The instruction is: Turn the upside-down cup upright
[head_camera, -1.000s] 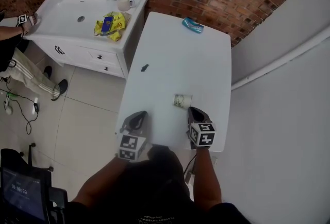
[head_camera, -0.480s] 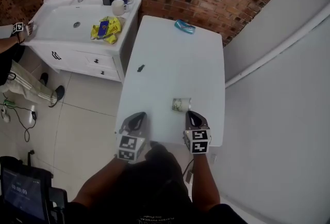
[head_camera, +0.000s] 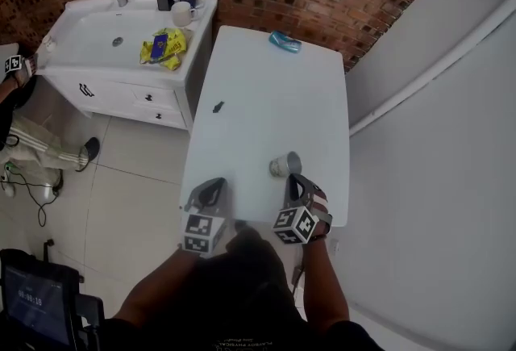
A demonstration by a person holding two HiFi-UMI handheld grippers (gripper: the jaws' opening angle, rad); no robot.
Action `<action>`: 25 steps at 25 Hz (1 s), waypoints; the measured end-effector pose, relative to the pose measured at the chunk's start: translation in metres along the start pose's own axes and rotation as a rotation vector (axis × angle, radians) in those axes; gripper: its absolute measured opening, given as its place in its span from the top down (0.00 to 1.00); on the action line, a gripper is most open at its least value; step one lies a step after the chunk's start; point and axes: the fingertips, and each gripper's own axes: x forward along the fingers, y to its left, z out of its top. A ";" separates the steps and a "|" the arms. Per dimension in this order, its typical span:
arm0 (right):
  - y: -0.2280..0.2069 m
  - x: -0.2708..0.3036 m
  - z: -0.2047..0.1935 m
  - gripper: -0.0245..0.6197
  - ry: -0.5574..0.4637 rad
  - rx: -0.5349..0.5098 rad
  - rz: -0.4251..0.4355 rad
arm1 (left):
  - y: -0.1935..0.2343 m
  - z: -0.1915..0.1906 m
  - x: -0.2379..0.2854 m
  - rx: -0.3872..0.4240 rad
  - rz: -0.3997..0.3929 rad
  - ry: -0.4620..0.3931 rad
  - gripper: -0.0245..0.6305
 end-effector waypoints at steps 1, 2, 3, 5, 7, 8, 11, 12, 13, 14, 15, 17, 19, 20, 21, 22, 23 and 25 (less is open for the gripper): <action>0.000 0.001 0.001 0.92 -0.004 -0.033 -0.002 | -0.001 0.000 0.000 0.000 -0.002 0.001 0.97; 0.000 0.002 0.002 0.92 -0.008 -0.062 -0.003 | -0.002 0.000 0.001 0.001 -0.003 0.001 0.97; 0.000 0.003 0.003 0.92 -0.012 -0.090 -0.004 | -0.002 0.000 0.001 0.001 -0.004 0.001 0.97; 0.001 0.006 0.002 0.92 -0.014 -0.148 -0.002 | -0.002 0.000 0.001 0.002 -0.004 0.001 0.97; 0.003 0.011 0.002 0.92 -0.013 -0.212 0.008 | 0.000 -0.001 0.000 0.001 0.000 0.004 0.97; 0.006 0.014 0.001 0.92 -0.012 -0.246 0.014 | 0.001 -0.003 0.000 0.000 0.003 0.006 0.97; 0.013 0.021 0.002 0.92 -0.010 -0.336 0.033 | 0.005 -0.004 0.001 -0.004 0.011 0.009 0.97; 0.015 0.023 0.001 0.92 -0.009 -0.360 0.037 | 0.005 -0.003 0.002 -0.004 0.012 0.008 0.97; 0.017 0.024 0.001 0.92 -0.009 -0.384 0.039 | 0.006 -0.003 0.002 -0.004 0.012 0.005 0.97; 0.019 0.025 0.000 0.92 -0.009 -0.408 0.039 | 0.007 -0.003 0.002 -0.004 0.013 0.003 0.97; 0.022 0.027 -0.001 0.92 -0.010 -0.430 0.039 | 0.008 -0.003 0.002 -0.003 0.015 0.001 0.97; 0.028 0.030 -0.002 0.92 -0.015 -0.466 0.040 | 0.012 -0.002 0.001 -0.004 0.022 0.000 0.97; 0.033 0.032 -0.002 0.92 -0.022 -0.500 0.043 | 0.013 -0.003 0.001 -0.007 0.028 -0.001 0.97; 0.036 0.033 -0.001 0.92 -0.024 -0.516 0.042 | 0.014 -0.004 0.001 -0.008 0.030 0.000 0.97; 0.038 0.034 -0.001 0.92 -0.025 -0.532 0.041 | 0.014 -0.004 0.001 -0.009 0.033 0.001 0.97; 0.039 0.034 0.001 0.92 -0.027 -0.546 0.039 | 0.014 -0.004 0.001 -0.010 0.036 0.002 0.97; 0.041 0.035 0.002 0.92 -0.027 -0.560 0.039 | 0.014 -0.004 0.001 -0.011 0.037 0.004 0.97; 0.046 0.035 0.005 0.92 -0.027 -0.582 0.044 | 0.014 -0.003 0.000 -0.011 0.036 0.005 0.97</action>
